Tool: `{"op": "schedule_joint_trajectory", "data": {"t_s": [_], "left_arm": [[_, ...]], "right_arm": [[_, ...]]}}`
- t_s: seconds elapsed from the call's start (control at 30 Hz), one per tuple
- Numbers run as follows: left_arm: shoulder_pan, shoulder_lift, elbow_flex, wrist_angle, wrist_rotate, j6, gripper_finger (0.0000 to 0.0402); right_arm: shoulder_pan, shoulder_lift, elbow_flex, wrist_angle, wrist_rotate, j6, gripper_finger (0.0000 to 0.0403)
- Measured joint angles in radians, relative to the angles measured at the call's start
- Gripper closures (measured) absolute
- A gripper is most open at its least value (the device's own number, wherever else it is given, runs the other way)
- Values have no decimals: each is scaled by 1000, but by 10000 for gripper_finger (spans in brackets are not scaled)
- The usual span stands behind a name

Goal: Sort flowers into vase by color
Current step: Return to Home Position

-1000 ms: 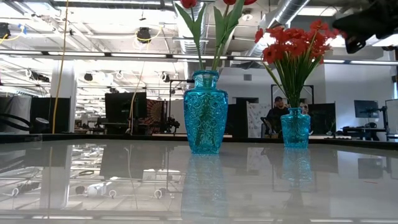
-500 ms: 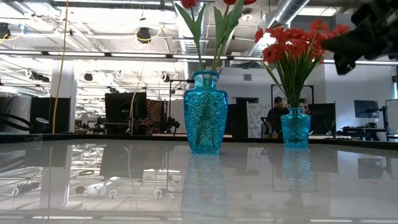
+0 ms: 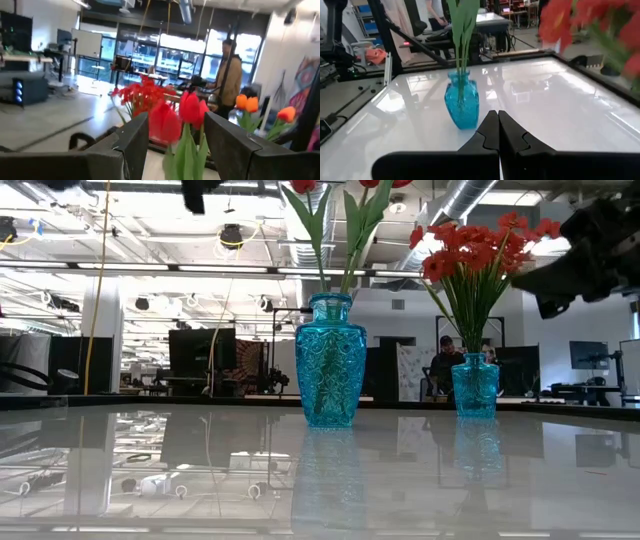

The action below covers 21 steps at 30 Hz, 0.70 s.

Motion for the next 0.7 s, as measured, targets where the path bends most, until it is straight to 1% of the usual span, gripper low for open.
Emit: {"op": "schedule_joint_trajectory", "data": {"t_s": [0.13,0.2,0.23,0.33,0.47,0.6,0.7], "left_arm": [[0,-28,-143,139,15,-90,223],[1,-32,-196,183,16,-120,223],[1,-35,-221,189,15,-131,223],[1,-64,-289,184,-40,-157,223],[1,-208,-385,190,-97,-182,223],[1,-381,-490,139,-100,-207,223],[2,-478,-547,113,-71,-199,223]], "right_arm": [[0,0,-32,67,-20,-3,386],[-1,0,-33,70,-20,-20,386],[-1,0,-33,70,-20,-29,386],[-14,0,-33,62,-20,-50,383],[-35,0,-32,56,-20,-35,382],[-55,0,-32,54,-20,-24,383],[-74,0,-33,60,-20,-18,382]]}}
